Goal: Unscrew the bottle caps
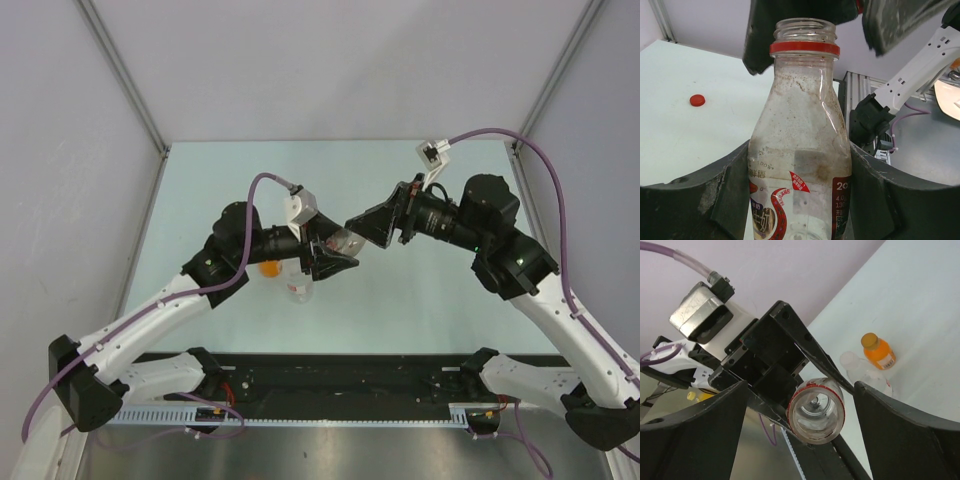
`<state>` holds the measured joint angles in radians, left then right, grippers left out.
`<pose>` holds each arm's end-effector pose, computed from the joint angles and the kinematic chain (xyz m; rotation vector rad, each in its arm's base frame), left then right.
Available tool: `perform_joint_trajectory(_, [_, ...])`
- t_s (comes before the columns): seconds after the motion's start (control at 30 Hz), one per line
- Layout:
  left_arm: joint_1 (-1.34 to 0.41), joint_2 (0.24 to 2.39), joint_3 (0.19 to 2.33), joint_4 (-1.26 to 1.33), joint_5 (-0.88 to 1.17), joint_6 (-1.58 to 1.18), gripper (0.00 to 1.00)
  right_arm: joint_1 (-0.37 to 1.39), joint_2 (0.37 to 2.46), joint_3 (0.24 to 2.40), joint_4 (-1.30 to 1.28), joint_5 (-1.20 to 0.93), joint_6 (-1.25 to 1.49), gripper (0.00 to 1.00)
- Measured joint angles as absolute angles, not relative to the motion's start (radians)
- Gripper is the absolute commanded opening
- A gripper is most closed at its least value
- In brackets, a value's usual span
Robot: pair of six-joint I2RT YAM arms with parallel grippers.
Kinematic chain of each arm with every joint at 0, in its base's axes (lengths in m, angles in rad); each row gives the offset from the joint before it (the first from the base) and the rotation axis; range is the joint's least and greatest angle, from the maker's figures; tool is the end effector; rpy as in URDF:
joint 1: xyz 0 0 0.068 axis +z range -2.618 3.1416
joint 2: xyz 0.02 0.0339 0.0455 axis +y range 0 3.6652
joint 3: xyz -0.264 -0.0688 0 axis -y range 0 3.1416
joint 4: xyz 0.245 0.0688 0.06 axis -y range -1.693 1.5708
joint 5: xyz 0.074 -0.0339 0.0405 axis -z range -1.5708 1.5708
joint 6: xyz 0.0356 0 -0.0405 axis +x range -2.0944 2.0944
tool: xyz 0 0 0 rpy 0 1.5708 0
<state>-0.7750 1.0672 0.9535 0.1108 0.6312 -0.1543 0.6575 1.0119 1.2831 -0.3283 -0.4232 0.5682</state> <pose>0.1607 -0.1868 0.3762 1.0012 1.3874 -1.2018 0.1543 0.1376 0.4547 -0.4325 1.7310 1.2572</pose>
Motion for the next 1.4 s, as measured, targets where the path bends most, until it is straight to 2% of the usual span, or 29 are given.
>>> perform_joint_trajectory(0.13, [-0.775,1.067,0.959,0.111,0.631,-0.149,0.00,0.673,1.002,1.283,-0.362,-0.398,0.548,0.77])
perform_joint_trajectory(0.17, [-0.775,1.067,0.959,0.110,0.631,-0.149,0.00,0.675,0.999,1.283,-0.371,-0.390,0.545,0.71])
perform_joint_trajectory(0.23, [-0.776,1.067,0.959,0.110,0.631,-0.149,0.00,0.678,0.995,1.283,-0.387,-0.374,0.538,0.66])
perform_joint_trajectory(0.27, [-0.776,1.067,0.959,0.110,0.631,-0.149,0.00,0.681,0.993,1.283,-0.393,-0.369,0.537,0.59])
perform_joint_trajectory(0.43, [-0.777,1.067,0.959,0.110,0.631,-0.149,0.01,0.685,0.987,1.283,-0.400,-0.350,0.525,0.46])
perform_joint_trajectory(0.47, [-0.777,1.066,0.959,0.110,0.631,-0.149,0.06,0.686,0.986,1.283,-0.400,-0.347,0.524,0.39])
perform_joint_trajectory(0.53, [-0.778,1.065,0.959,0.110,0.628,-0.149,0.11,0.686,0.986,1.283,-0.400,-0.344,0.523,0.35])
perform_joint_trajectory(0.57, [-0.779,1.065,0.959,0.110,0.627,-0.149,0.14,0.686,0.986,1.283,-0.400,-0.344,0.524,0.26])
perform_joint_trajectory(0.63, [-0.780,1.062,0.959,0.110,0.623,-0.149,0.23,0.689,0.985,1.283,-0.399,-0.343,0.522,0.18])
perform_joint_trajectory(0.67, [-0.781,1.059,0.959,0.109,0.620,-0.148,0.38,0.691,0.984,1.283,-0.399,-0.342,0.522,0.07])
perform_joint_trajectory(0.7, [-0.781,1.057,0.959,0.107,0.618,-0.148,0.46,0.692,0.983,1.283,-0.398,-0.342,0.523,0.01])
perform_joint_trajectory(0.77, [-0.783,1.049,0.959,0.103,0.609,-0.148,0.60,0.694,0.982,1.283,-0.394,-0.342,0.523,0.00])
perform_joint_trajectory(0.83, [-0.785,1.042,0.959,0.099,0.599,-0.147,0.66,0.697,0.979,1.283,-0.391,-0.341,0.523,0.00])
perform_joint_trajectory(0.87, [-0.786,1.039,0.959,0.096,0.596,-0.147,0.83,0.697,0.978,1.283,-0.391,-0.341,0.523,0.00])
perform_joint_trajectory(0.93, [-0.790,1.034,0.959,0.090,0.585,-0.144,0.90,0.698,0.976,1.283,-0.391,-0.341,0.523,0.00])
perform_joint_trajectory(0.97, [-0.791,1.031,0.959,0.087,0.572,-0.143,0.99,0.698,0.973,1.283,-0.394,-0.340,0.521,0.00])
perform_joint_trajectory(1.23, [-0.789,0.979,0.960,0.049,0.446,-0.131,1.00,0.682,0.942,1.281,-0.416,-0.301,0.507,0.00])
perform_joint_trajectory(1.4, [-0.789,0.926,0.994,-0.032,0.353,-0.081,1.00,0.662,0.936,1.283,-0.465,-0.136,0.478,0.00])
